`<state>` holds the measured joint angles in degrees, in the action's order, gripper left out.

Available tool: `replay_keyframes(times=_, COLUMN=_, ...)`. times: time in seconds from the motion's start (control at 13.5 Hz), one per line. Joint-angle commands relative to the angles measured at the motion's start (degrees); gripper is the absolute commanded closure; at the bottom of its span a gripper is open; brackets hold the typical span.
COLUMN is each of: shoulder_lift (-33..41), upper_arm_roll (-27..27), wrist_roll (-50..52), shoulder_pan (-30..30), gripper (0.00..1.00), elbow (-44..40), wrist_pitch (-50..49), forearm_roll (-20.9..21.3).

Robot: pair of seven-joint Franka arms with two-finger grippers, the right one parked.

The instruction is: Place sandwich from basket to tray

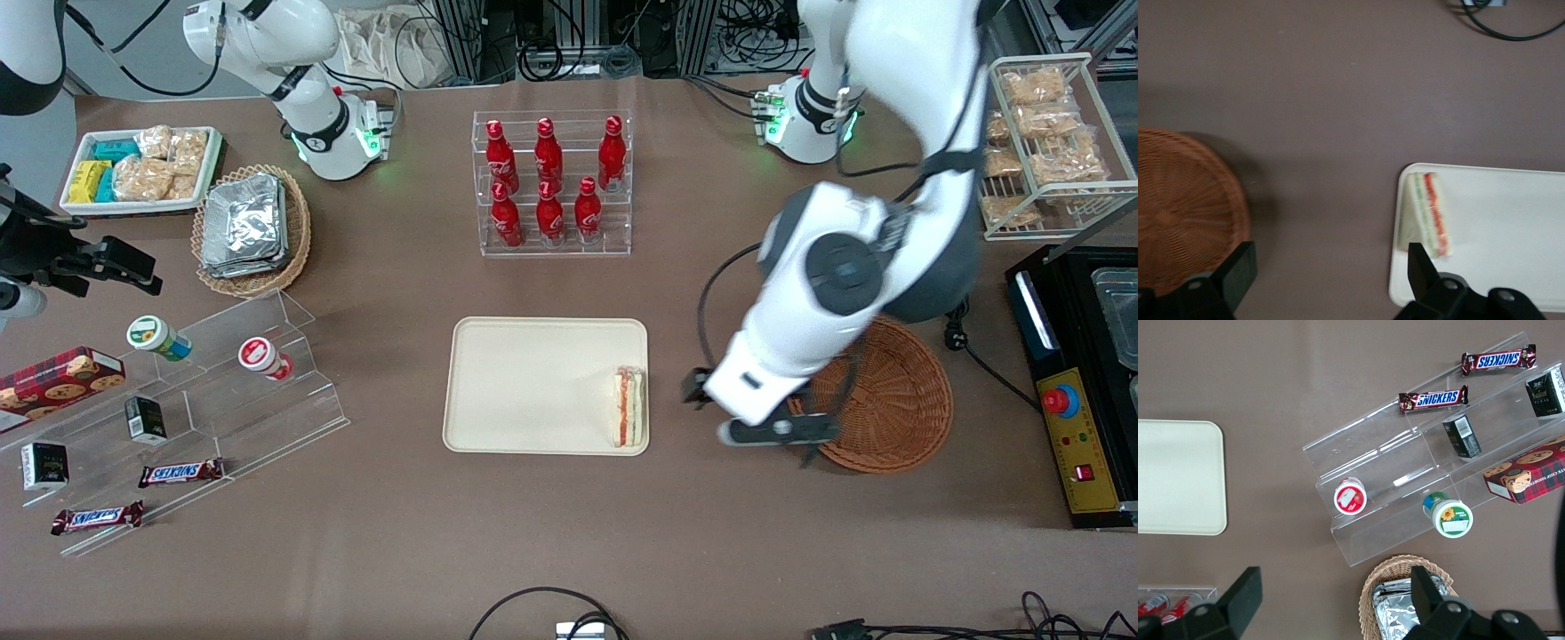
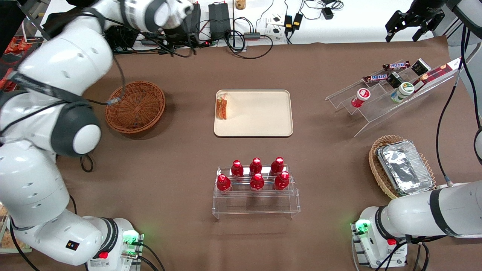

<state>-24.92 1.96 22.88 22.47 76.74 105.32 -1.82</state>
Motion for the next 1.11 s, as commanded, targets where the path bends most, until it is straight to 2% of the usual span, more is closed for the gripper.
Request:
replay_keyframes(times=0.0, shoulder_lift=10.39, upper_arm_roll=-0.38, wrist_roll=-6.07, shoulder_pan=-6.44, gripper=0.00, elbow=8.59, wrist_pitch=-4.31, forearm_roll=2.16)
replay_keyframes(times=0.22, shoulder_lift=17.24, upper_arm_roll=-1.78, wrist_roll=-10.58, shoulder_pan=-13.83, gripper=0.00, elbow=13.59, wrist_pitch=-7.32, forearm_roll=2.26)
replay_keyframes(times=0.44, shoulder_lift=26.12, upper_arm_roll=-11.42, wrist_roll=-10.93, shoulder_pan=-24.20, gripper=0.00, elbow=21.85, wrist_pitch=-7.23, forearm_roll=2.43)
replay_keyframes(times=0.74, shoulder_lift=32.47, upper_arm_roll=-13.12, wrist_roll=-11.02, shoulder_pan=-25.10, gripper=0.00, elbow=27.93, wrist_pitch=-7.41, forearm_roll=2.26)
replay_keyframes(times=1.04, shoulder_lift=32.39, upper_arm_roll=-13.04, wrist_roll=-11.20, shoulder_pan=-25.80, gripper=0.00, elbow=27.68, wrist_pitch=-6.80, forearm_roll=1.64)
